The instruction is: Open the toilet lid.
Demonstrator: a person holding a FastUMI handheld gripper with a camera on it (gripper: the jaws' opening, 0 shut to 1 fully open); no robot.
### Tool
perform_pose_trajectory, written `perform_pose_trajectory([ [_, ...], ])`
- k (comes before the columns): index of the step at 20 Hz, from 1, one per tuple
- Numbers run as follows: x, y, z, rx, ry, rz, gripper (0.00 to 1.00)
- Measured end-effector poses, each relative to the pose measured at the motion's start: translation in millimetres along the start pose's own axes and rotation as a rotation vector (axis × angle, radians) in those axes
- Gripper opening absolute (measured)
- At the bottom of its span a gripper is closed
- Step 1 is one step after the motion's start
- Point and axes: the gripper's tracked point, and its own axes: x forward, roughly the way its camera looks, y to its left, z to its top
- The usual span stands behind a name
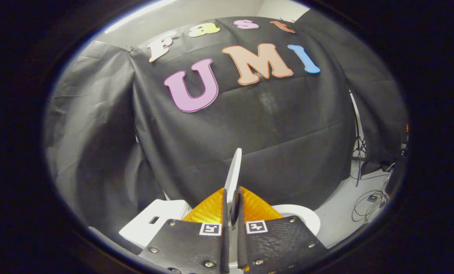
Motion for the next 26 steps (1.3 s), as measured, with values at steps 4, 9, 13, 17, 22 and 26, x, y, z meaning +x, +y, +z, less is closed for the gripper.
perform_pose_trajectory([
  [4, 5.3, 28.9, 1.2, 0.006, -0.021, 0.052, 0.09],
  [9, 8.0, 67.4, 1.5, -0.052, -0.014, 0.093, 0.11],
  [13, 13.5, 100.1, -5.9, -0.106, -0.011, 0.128, 0.13],
  [17, 12.4, 127.5, -11.8, -0.125, -0.011, 0.155, 0.15],
  [22, 15.2, 159.1, -19.2, -0.133, -0.007, 0.204, 0.16],
  [26, 14.7, 182.5, -26.9, -0.153, 0.008, 0.236, 0.16],
])
